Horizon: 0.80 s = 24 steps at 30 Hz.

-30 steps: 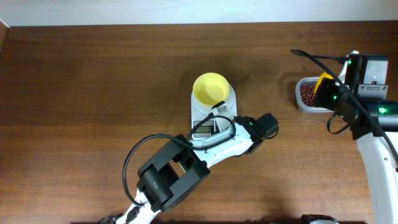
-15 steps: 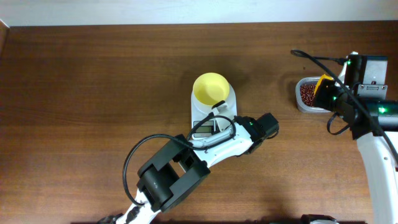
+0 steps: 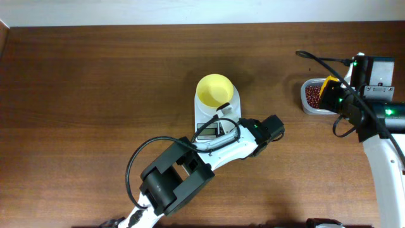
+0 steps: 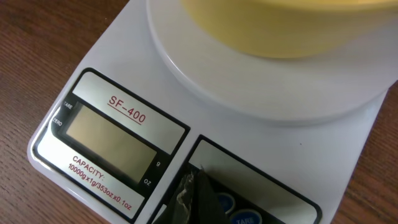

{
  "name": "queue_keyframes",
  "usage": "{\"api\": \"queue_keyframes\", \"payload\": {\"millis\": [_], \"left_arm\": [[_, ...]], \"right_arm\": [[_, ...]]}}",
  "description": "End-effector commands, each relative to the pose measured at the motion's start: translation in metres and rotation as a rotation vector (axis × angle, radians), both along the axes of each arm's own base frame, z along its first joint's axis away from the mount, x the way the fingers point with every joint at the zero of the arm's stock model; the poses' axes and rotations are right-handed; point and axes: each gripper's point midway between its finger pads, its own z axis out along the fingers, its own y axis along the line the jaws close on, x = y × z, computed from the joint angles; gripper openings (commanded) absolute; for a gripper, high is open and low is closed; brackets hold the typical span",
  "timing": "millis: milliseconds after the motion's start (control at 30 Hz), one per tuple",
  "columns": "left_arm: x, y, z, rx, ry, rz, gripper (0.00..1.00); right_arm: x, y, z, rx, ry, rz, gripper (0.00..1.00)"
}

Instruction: Scoop item into bowl and weigh 50g on scale

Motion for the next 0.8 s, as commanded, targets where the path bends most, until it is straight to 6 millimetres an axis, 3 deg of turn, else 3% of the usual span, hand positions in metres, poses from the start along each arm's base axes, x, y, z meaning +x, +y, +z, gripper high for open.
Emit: {"api": "queue_keyframes", "payload": {"millis": [0,767], "left_arm": [[0.0026,0.0104,-0.0111,0.013,0.017,0.034,0.00],[-0.0048,0.0034,-0.0172,-0.023,0.063,0.025,0.00]], "right_arm": [[0.0032,-0.0015,0.0061,0.004,-0.015,-0.004,0.04],[0.0041,-0.0016,0.0067,0.003,-0.019,-0.004,0.04]]}}
